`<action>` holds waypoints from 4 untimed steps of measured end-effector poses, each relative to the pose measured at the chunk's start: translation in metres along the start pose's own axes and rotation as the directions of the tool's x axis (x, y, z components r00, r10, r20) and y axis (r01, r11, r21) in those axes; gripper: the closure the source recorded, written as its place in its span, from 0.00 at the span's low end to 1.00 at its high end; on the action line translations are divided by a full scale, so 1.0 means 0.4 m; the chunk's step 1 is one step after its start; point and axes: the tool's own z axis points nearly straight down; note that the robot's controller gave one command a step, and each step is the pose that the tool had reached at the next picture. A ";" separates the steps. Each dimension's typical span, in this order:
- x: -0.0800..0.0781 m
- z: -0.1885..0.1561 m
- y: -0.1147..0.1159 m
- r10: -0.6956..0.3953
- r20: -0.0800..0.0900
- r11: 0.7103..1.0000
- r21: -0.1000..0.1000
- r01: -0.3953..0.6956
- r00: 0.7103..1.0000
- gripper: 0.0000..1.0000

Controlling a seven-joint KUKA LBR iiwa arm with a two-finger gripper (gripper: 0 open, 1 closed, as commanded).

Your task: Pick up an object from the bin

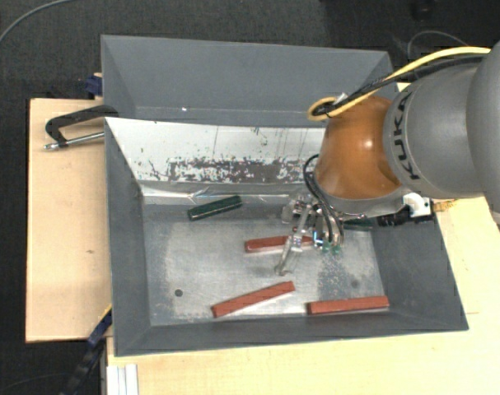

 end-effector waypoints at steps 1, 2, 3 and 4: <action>-0.007 0.078 -0.014 0.102 -0.007 0.995 0.002 -0.102 0.995 0.00; -0.008 0.077 -0.012 0.101 -0.005 0.995 0.001 -0.100 0.995 0.00; -0.008 0.077 -0.012 0.100 -0.005 0.995 0.001 -0.100 0.995 1.00; -0.013 -0.029 -0.009 0.099 0.003 0.995 -0.001 -0.099 0.995 1.00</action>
Offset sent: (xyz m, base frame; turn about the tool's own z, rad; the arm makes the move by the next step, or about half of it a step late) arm 0.0014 -0.0073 -0.0308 0.1037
